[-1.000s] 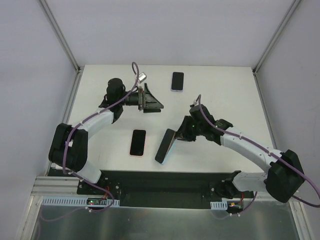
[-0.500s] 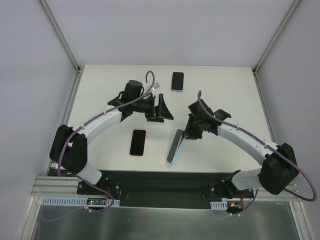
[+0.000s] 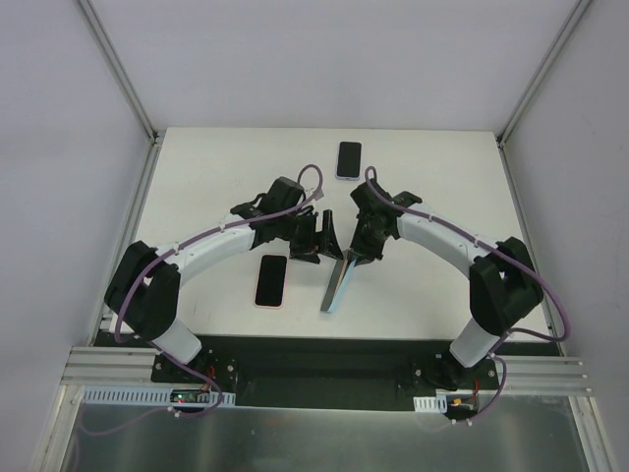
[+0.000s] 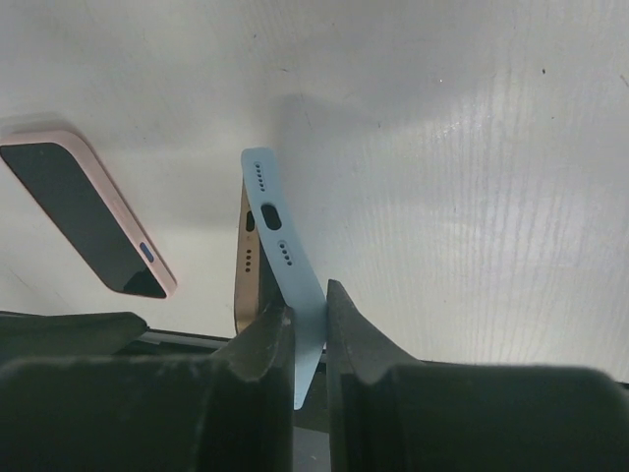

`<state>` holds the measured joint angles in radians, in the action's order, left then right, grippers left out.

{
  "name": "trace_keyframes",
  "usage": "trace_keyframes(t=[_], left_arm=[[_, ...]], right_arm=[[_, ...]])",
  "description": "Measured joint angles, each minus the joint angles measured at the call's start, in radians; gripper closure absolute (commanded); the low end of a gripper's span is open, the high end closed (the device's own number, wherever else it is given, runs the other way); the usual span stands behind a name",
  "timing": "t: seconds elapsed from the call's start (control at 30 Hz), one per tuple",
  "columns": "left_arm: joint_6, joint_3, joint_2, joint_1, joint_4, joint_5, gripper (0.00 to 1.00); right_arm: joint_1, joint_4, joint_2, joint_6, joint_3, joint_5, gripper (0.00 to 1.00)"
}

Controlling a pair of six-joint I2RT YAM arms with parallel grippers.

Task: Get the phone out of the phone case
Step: Remove the phone case from the phone.

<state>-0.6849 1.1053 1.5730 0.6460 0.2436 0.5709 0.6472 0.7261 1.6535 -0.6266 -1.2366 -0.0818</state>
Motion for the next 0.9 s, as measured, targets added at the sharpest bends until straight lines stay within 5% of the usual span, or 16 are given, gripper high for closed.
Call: trace_keyframes(t=[0.9], left_arm=[[0.046,-0.023,0.042,0.15,0.031,-0.376,0.37]], right_arm=[[-0.002,0.051,0.043,-0.028,-0.028,-0.038,0.99]])
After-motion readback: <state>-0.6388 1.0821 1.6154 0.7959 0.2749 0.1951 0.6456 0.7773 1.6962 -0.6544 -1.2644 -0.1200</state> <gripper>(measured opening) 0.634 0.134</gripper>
